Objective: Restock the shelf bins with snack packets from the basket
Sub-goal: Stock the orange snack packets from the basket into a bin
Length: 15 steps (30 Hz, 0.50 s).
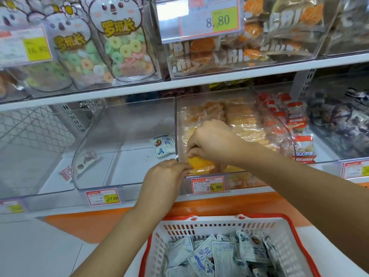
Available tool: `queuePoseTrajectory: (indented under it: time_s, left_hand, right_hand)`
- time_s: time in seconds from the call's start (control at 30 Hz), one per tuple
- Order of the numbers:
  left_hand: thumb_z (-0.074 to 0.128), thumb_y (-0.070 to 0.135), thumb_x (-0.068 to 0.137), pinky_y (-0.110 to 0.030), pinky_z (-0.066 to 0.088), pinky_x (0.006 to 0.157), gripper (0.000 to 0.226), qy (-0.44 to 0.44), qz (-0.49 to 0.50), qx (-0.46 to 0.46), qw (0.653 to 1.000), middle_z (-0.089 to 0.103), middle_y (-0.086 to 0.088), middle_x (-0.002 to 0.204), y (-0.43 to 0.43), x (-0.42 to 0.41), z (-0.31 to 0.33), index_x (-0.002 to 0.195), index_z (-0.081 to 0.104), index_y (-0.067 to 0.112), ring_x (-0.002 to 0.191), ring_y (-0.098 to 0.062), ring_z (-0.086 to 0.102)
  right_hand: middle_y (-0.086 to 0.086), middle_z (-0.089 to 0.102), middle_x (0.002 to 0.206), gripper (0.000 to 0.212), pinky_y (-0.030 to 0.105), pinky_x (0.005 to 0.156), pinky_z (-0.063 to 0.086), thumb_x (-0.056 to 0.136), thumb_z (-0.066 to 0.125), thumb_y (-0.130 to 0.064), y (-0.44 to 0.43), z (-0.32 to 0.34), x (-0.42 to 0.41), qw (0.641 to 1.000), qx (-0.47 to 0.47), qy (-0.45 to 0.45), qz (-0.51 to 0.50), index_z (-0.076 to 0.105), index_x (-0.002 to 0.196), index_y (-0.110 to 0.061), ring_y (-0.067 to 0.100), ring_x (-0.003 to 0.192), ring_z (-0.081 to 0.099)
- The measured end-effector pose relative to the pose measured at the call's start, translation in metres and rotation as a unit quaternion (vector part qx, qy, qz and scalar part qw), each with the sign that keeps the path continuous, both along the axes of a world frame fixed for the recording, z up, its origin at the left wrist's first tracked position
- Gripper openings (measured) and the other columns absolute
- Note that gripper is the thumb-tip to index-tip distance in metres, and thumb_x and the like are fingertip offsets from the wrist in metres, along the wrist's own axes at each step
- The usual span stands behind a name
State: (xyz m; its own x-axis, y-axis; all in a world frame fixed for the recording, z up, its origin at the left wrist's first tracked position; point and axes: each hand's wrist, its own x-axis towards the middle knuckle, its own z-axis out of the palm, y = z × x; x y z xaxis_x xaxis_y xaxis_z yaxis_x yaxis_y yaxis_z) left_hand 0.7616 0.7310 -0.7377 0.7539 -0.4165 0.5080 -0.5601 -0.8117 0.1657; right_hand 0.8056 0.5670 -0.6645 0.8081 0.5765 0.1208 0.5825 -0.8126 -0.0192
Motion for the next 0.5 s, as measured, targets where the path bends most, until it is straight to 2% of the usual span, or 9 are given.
queuePoseTrajectory:
  time_s: [0.17,0.23,0.33,0.4,0.5]
  left_hand:
    - [0.071,0.016,0.077,-0.024,0.052,0.059,0.005,0.04,0.018,-0.045,0.998,0.07,0.006,0.073,-0.002,0.0,0.0,0.082,0.071,0.017,0.062,-0.012,0.064]
    - [0.078,0.012,0.074,-0.02,0.047,0.06,0.012,0.051,0.028,-0.051,0.997,0.068,0.006,0.073,-0.003,-0.001,0.0,0.081,0.069,0.018,0.064,-0.009,0.061]
    - [0.081,0.011,0.071,-0.015,0.038,0.065,0.016,0.049,0.033,-0.058,0.997,0.065,0.005,0.076,-0.004,-0.002,-0.001,0.077,0.068,0.017,0.072,-0.006,0.054]
    - [0.081,0.012,0.071,-0.015,0.037,0.065,0.014,0.043,0.036,-0.064,0.996,0.064,0.003,0.076,-0.004,-0.001,0.0,0.076,0.069,0.016,0.074,-0.01,0.054]
    - [0.081,0.013,0.072,-0.005,0.028,0.063,0.013,0.051,0.047,-0.063,0.996,0.062,0.004,0.075,-0.005,0.0,0.0,0.076,0.069,0.017,0.072,-0.005,0.046]
  right_hand:
    - [-0.001,0.073,0.081,0.015,0.035,0.075,0.051,0.087,0.063,-0.029,0.006,-0.035,-0.004,0.993,0.098,0.052,-0.048,0.077,0.092,-0.024,0.017,0.078,0.064]
    - [0.001,0.073,0.077,0.014,0.036,0.072,0.052,0.085,0.067,-0.027,0.006,-0.038,-0.004,0.983,0.146,0.093,-0.06,0.078,0.088,-0.019,0.018,0.073,0.063]
    - [-0.006,0.073,0.093,0.015,0.026,0.076,0.052,0.087,0.067,-0.023,-0.008,-0.018,-0.003,0.963,0.186,0.181,-0.072,0.076,0.098,-0.019,0.009,0.084,0.064]
    - [-0.009,0.072,0.096,0.016,0.022,0.08,0.051,0.086,0.067,-0.02,-0.021,-0.005,-0.004,0.969,0.156,0.168,-0.087,0.075,0.1,-0.022,0.005,0.086,0.063]
    - [-0.01,0.073,0.087,0.01,0.027,0.077,0.053,0.083,0.072,-0.023,-0.023,-0.003,-0.008,0.983,0.04,0.152,-0.097,0.077,0.092,-0.023,0.002,0.073,0.061]
